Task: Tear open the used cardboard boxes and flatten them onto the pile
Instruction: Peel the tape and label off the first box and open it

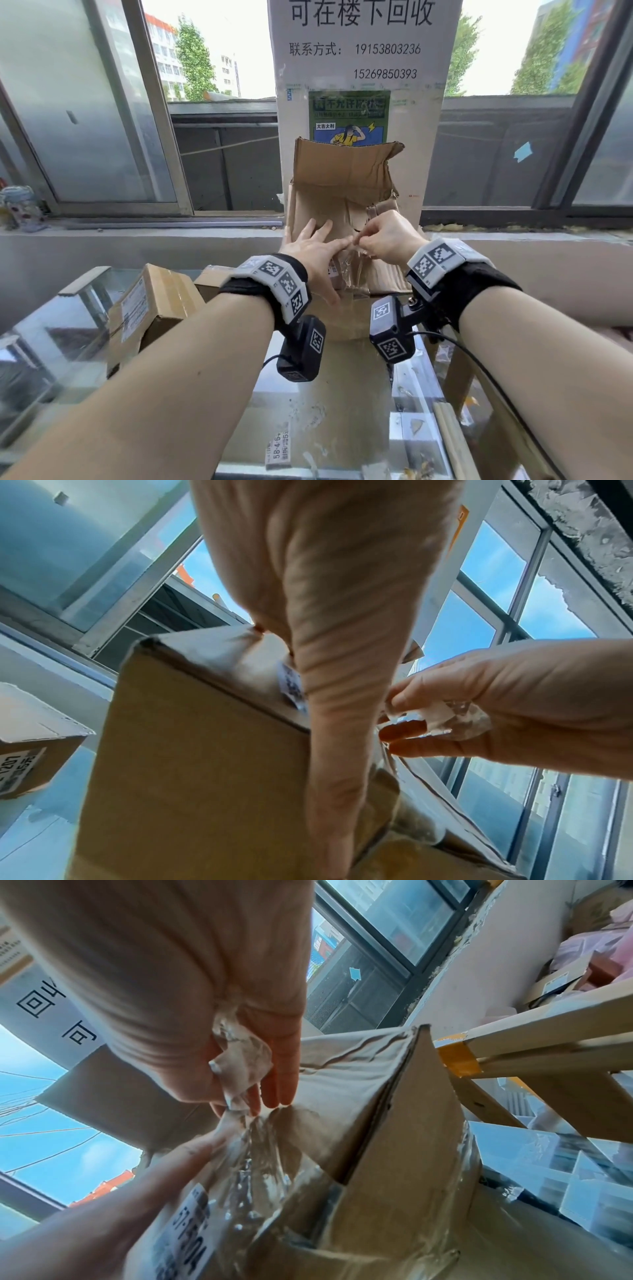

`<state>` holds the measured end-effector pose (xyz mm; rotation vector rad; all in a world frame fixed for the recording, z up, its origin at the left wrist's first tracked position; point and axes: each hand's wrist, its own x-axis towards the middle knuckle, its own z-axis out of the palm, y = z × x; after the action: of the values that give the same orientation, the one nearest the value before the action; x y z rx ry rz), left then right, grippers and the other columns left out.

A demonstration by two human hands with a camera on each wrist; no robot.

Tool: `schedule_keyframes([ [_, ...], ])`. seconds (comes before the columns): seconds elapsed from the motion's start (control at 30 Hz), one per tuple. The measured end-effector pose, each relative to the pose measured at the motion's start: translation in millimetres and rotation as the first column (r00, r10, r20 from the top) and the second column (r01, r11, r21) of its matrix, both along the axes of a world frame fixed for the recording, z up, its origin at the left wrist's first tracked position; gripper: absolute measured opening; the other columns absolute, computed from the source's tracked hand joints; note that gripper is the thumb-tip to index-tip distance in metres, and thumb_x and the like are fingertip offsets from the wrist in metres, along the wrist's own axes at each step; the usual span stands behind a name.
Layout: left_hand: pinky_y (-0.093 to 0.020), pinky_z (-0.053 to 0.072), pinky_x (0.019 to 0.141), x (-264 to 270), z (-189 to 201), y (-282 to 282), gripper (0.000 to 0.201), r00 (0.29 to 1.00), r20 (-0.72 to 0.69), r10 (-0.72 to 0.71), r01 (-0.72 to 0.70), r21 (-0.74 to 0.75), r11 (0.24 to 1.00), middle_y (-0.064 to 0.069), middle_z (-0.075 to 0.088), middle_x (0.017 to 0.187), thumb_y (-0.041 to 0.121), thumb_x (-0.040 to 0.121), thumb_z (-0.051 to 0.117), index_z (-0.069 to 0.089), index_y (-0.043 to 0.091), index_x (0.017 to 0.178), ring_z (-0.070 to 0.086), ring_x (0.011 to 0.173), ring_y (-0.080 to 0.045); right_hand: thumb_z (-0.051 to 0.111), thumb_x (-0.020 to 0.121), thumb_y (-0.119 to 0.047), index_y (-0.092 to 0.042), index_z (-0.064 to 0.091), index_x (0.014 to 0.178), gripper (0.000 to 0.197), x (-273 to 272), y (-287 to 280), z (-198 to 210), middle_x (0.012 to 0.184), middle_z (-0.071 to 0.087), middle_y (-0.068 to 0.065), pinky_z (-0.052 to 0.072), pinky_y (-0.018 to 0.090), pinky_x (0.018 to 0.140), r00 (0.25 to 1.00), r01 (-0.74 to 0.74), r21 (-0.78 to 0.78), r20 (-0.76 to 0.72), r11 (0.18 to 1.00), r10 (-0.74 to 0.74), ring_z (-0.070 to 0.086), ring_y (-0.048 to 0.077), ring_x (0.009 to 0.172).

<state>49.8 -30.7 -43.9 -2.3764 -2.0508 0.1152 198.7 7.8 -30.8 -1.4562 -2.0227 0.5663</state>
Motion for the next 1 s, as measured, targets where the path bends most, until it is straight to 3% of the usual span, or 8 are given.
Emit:
schedule_keyframes([
  [0.1,-0.071,0.007,0.108,-0.7,-0.6,0.6,0.12,0.998,0.059,0.021,-0.02,-0.016,1.0,0.007,-0.012,0.159,0.051,0.058,0.084,0.003,0.049,0.147,-0.02,0.145,-0.021,0.062,0.082,-0.013,-0.008,0.077,0.088,0.017,1.0,-4.4,0.5,0.089,0.072,0.008,0.054,0.033,0.076,1.0,0.007,0.028,0.012,1.0,-0.007,0.063,0.019,0.084],
  [0.23,-0.063,0.02,0.11,-2.9,-3.3,-1.3,0.119,0.997,0.074,0.022,-0.023,0.006,1.0,0.008,-0.011,0.159,0.055,0.057,0.083,0.005,0.049,0.147,-0.018,0.145,-0.02,0.062,0.082,-0.015,-0.01,0.077,0.085,0.016,1.0,-8.6,0.1,0.082,0.069,0.003,0.041,0.018,0.053,0.999,0.033,0.064,-0.008,0.997,-0.033,0.056,0.012,0.075],
  [0.3,-0.062,0.021,0.11,-4.7,-4.2,-2.1,0.119,0.996,0.083,0.025,-0.027,0.016,1.0,0.008,-0.01,0.16,0.057,0.056,0.083,0.007,0.048,0.147,-0.017,0.145,-0.02,0.063,0.081,-0.015,-0.01,0.076,0.083,0.014,-0.7,-8.6,0.2,0.083,0.07,0.005,0.046,0.021,0.059,0.999,0.034,0.07,-0.036,0.997,-0.031,0.059,0.013,0.077],
  [0.43,-0.063,0.023,0.109,-6.1,-6.1,-5.3,0.118,0.994,0.102,0.04,-0.044,0.033,0.998,0.008,-0.007,0.16,0.058,0.054,0.083,0.009,0.049,0.147,-0.015,0.146,-0.021,0.063,0.081,-0.012,-0.01,0.075,0.079,0.013,-4.8,-5.7,-2.0,0.087,0.071,0.009,0.056,0.039,0.082,0.992,0.054,0.044,-0.119,0.998,-0.048,0.064,0.021,0.091],
  [0.63,-0.061,0.022,0.111,-9.1,-1.8,-3.6,0.121,0.99,0.118,0.074,-0.077,0.016,0.997,0.007,-0.007,0.16,0.058,0.052,0.083,0.008,0.049,0.147,-0.013,0.146,-0.022,0.066,0.08,-0.012,-0.016,0.068,0.065,0.016,-8.9,1.5,-0.6,0.093,0.069,0.011,0.056,0.043,0.084,0.971,0.061,-0.017,-0.232,0.998,-0.063,0.066,0.024,0.093],
  [0.77,-0.061,0.021,0.111,-13.8,-3.2,0.7,0.119,0.987,0.141,0.083,-0.084,0.007,0.996,0.008,-0.009,0.16,0.059,0.054,0.082,0.008,0.05,0.146,-0.015,0.146,-0.021,0.064,0.082,-0.011,-0.011,0.071,0.071,0.013,-12.3,6.1,-2.4,0.097,0.068,0.012,0.056,0.042,0.085,0.961,0.06,-0.032,-0.267,0.998,-0.066,0.066,0.025,0.094],
  [1.0,-0.06,0.017,0.113,-18.5,-8.8,9.1,0.115,0.976,0.207,0.066,-0.068,0.004,0.998,0.004,-0.008,0.16,0.059,0.058,0.081,0.01,0.049,0.147,-0.017,0.145,-0.022,0.058,0.083,-0.005,-0.006,0.067,0.065,0.02,-10.3,5.4,0.1,0.073,0.07,0.011,0.055,0.046,0.087,0.928,0.065,-0.127,-0.357,0.99,-0.107,0.07,0.029,0.088],
])
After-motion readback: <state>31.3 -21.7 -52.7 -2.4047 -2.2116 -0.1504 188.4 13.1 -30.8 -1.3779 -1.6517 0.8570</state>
